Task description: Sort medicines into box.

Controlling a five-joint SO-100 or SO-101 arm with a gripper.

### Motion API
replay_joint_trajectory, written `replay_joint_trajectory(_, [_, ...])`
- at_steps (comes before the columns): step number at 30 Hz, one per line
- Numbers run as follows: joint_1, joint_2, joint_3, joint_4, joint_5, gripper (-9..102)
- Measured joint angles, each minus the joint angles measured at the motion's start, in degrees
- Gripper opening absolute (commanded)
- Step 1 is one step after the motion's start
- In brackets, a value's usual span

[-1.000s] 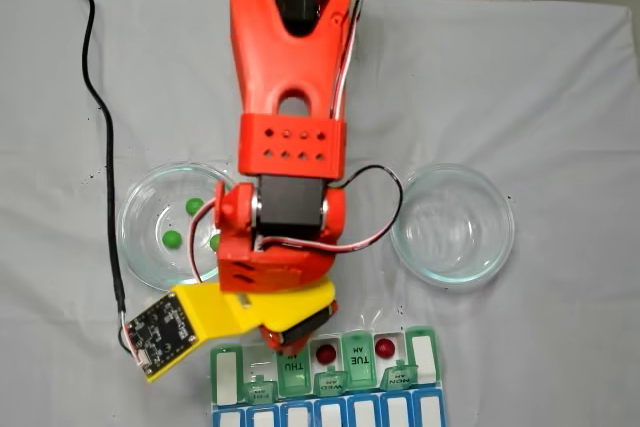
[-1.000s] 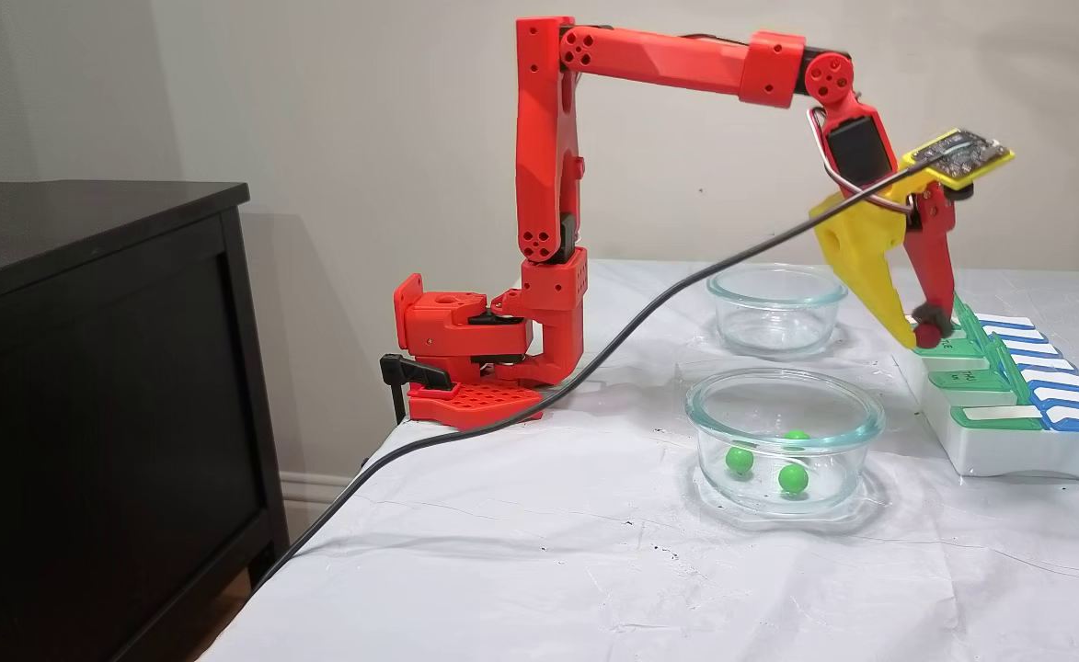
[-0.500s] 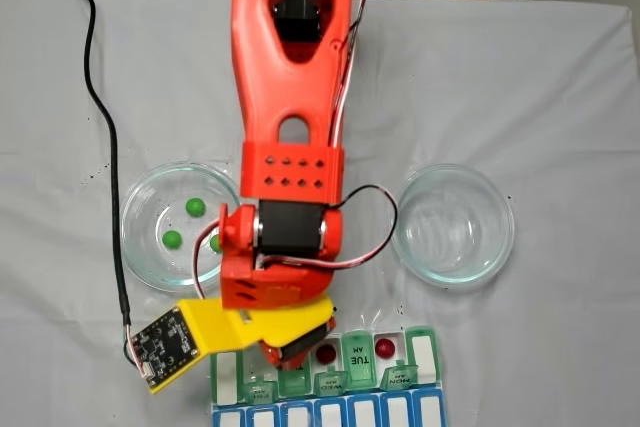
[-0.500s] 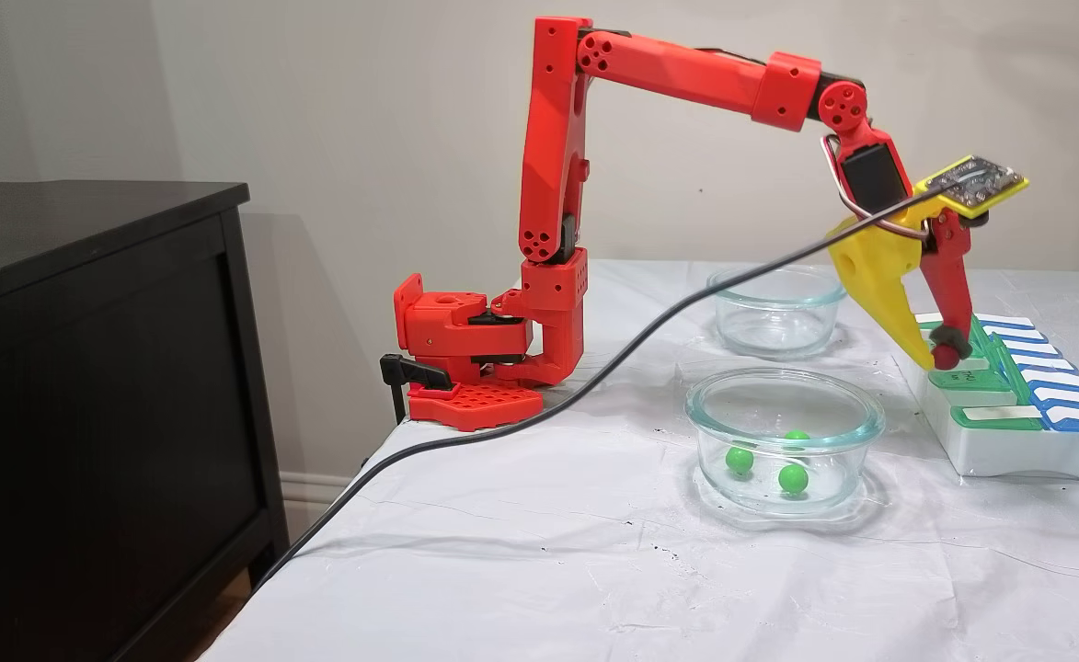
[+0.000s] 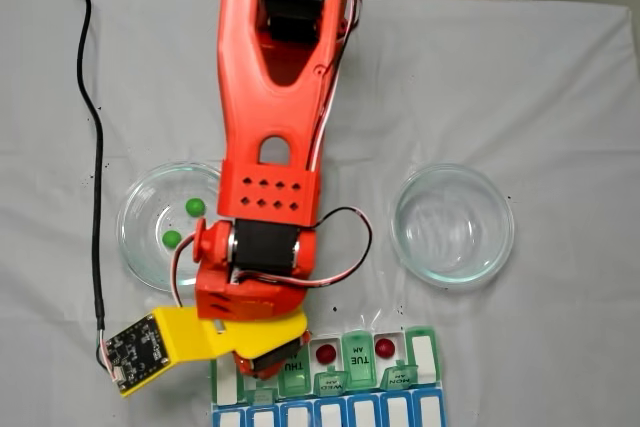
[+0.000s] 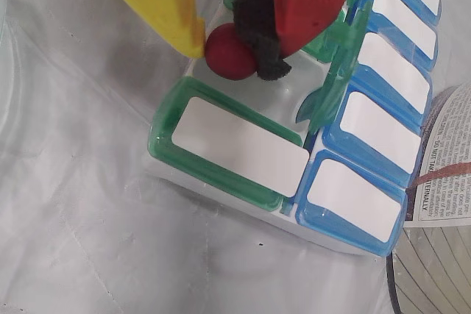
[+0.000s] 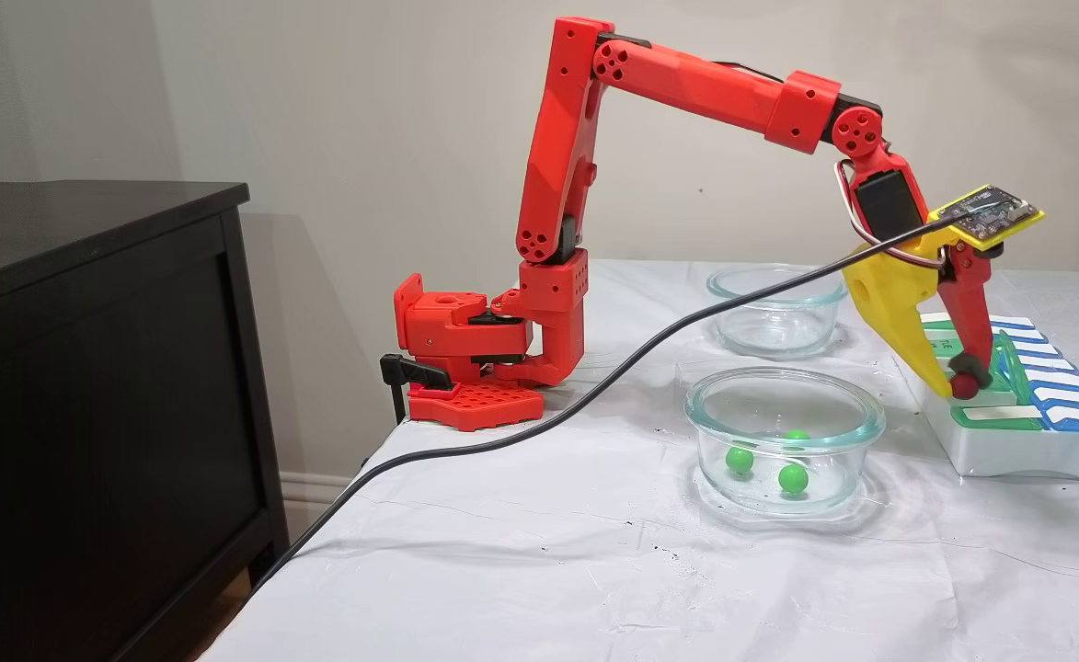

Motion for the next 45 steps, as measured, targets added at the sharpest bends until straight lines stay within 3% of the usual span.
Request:
replay_joint_trajectory(10, [-0.62,-3.16,-0.62,-3.69,0.53,1])
replay_joint_trajectory(14, [-0.97,-4.04,-0.62,-4.22,0.53,18])
replay_joint_trajectory(21, [-1.41,-4.13,-1.76,-1.41,0.53,26])
replay_joint_trajectory(29, [-0.7,-3.52,-3.08,3.43,0.26,21])
replay_joint_trajectory(35, [1.14,-0.7,-5.45,14.41,-4.48,5])
replay_joint_trajectory(45, [6.42,-0.44,-17.93,39.2,-15.21,0])
